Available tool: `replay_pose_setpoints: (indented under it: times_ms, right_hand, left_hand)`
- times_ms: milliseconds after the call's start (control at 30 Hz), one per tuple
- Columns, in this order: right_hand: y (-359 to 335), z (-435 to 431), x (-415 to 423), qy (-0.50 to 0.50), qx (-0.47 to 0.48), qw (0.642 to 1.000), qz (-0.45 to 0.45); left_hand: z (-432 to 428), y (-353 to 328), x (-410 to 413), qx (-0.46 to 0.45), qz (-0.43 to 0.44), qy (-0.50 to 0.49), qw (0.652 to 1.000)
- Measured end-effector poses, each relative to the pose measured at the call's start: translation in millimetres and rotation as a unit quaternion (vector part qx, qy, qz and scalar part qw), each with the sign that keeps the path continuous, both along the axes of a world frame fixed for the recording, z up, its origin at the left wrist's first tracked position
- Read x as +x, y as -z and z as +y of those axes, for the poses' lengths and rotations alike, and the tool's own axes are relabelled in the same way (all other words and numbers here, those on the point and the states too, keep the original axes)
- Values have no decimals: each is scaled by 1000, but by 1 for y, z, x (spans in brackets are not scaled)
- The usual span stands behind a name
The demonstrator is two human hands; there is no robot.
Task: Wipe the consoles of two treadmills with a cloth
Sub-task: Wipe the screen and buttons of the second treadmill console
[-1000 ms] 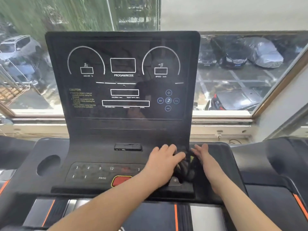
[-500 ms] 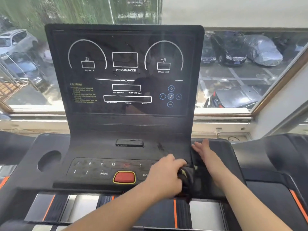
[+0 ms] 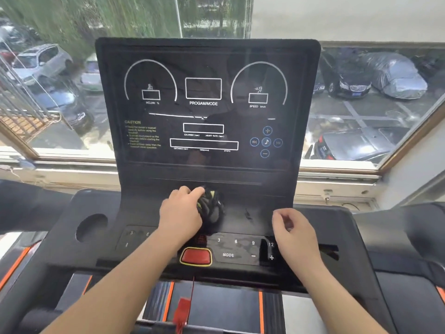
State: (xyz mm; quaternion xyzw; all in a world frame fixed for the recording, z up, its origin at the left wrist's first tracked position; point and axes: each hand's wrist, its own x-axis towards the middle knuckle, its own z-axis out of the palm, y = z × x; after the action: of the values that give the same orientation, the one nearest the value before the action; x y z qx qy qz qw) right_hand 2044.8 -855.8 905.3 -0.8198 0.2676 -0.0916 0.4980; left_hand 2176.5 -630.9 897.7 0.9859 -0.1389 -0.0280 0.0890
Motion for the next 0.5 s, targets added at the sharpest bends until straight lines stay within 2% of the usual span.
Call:
replay_pose_setpoints:
  times_ms: [100,233,367,433,500]
  right_hand:
    - [-6,-2,-3,27,39,999,-12]
    - [-2,-5,-11,56,49,997,-27]
    - [0,-15,-23,100,61,993,-27]
    - [0,-19,-28,120,69,990,-37]
    - [-2,-22,-29,136,81,987,-40]
  left_hand:
    - [-46,3,-18,-14,9,50,999]
    - [-106,14,-62,-36,81,94,992]
    - [-115,17,-83,-33,129,119,984]
    - [-107,14,-90,-62,179,145,971]
    - [-97,8,-97,-160,256,138,943]
